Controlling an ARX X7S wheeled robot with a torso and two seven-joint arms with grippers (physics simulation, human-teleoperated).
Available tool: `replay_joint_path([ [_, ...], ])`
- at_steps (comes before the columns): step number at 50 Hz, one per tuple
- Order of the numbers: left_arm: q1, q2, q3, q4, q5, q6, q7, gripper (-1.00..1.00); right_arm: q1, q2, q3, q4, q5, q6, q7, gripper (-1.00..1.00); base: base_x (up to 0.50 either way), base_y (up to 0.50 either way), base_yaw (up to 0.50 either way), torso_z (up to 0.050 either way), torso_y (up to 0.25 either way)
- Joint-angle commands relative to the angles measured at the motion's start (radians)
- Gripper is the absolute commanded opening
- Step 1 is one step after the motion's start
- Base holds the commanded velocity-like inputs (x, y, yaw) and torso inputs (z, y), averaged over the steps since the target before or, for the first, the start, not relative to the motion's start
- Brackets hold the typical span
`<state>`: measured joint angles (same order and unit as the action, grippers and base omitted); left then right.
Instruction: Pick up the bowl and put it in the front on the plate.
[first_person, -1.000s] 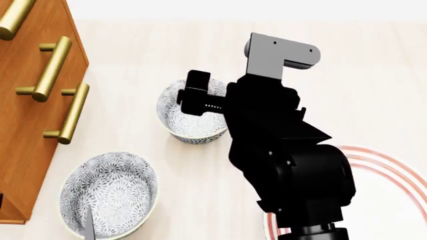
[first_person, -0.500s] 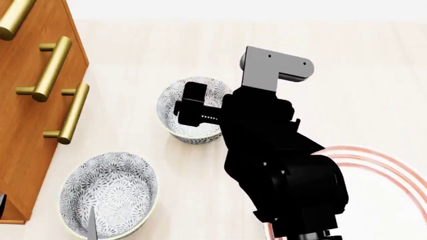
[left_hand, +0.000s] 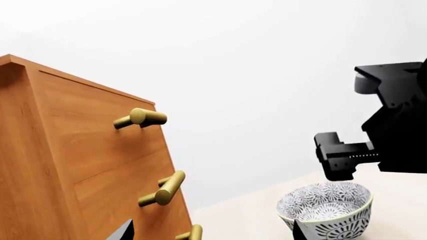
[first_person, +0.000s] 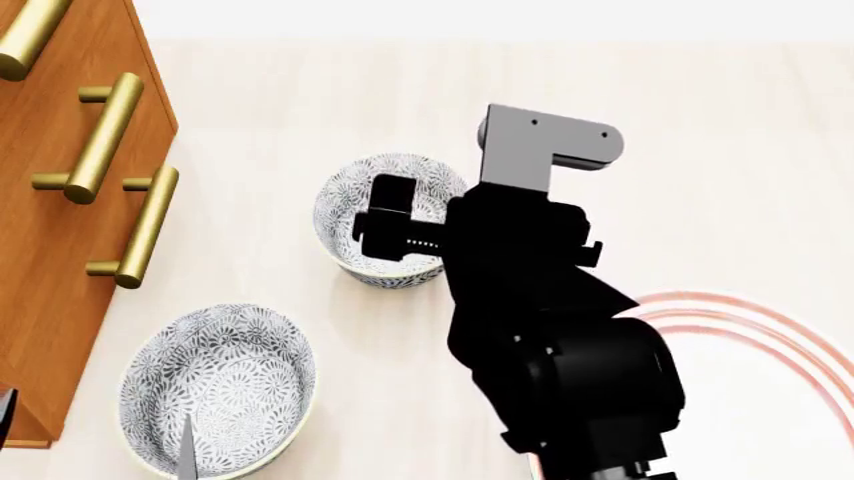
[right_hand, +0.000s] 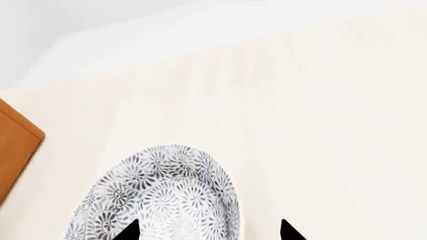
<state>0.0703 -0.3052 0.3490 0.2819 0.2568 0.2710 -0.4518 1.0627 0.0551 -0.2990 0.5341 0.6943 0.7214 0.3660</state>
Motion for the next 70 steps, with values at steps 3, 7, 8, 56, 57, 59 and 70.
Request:
replay_joint_path([
  [3, -0.001, -0.004, 0.006, -0.003, -0.002, 0.001, -0.004, 1.00, -0.004, 0.003, -0.036, 0.019, -0.004, -0.029, -0.003, 1.00, 0.00, 0.00, 0.00, 0.000, 0.000],
  [7, -0.002, -0.005, 0.008, -0.004, -0.002, 0.001, -0.005, 1.00, -0.002, 0.000, -0.042, 0.031, -0.002, -0.037, -0.005, 1.00, 0.00, 0.00, 0.00, 0.000, 0.000],
  [8, -0.002, -0.006, 0.008, -0.005, -0.002, 0.001, -0.005, 1.00, -0.002, 0.000, -0.044, 0.032, 0.000, -0.037, -0.004, 1.00, 0.00, 0.00, 0.00, 0.000, 0.000],
  [56, -0.011, -0.017, 0.028, -0.010, -0.017, -0.013, -0.008, 1.00, 0.088, -0.019, -0.083, 0.181, 0.099, -0.025, 0.035, 1.00, 0.00, 0.00, 0.00, 0.000, 0.000],
  [57, -0.011, -0.017, 0.029, -0.008, -0.017, -0.016, -0.007, 1.00, 0.090, -0.019, -0.083, 0.182, 0.103, -0.020, 0.038, 1.00, 0.00, 0.00, 0.00, 0.000, 0.000],
  [59, -0.011, -0.017, 0.030, -0.010, -0.017, -0.014, -0.008, 1.00, 0.093, -0.019, -0.086, 0.187, 0.105, -0.022, 0.039, 1.00, 0.00, 0.00, 0.00, 0.000, 0.000],
  [70, -0.014, -0.020, 0.036, -0.018, -0.021, -0.011, -0.010, 1.00, 0.100, -0.025, -0.105, 0.238, 0.113, -0.045, 0.031, 1.00, 0.00, 0.00, 0.00, 0.000, 0.000],
])
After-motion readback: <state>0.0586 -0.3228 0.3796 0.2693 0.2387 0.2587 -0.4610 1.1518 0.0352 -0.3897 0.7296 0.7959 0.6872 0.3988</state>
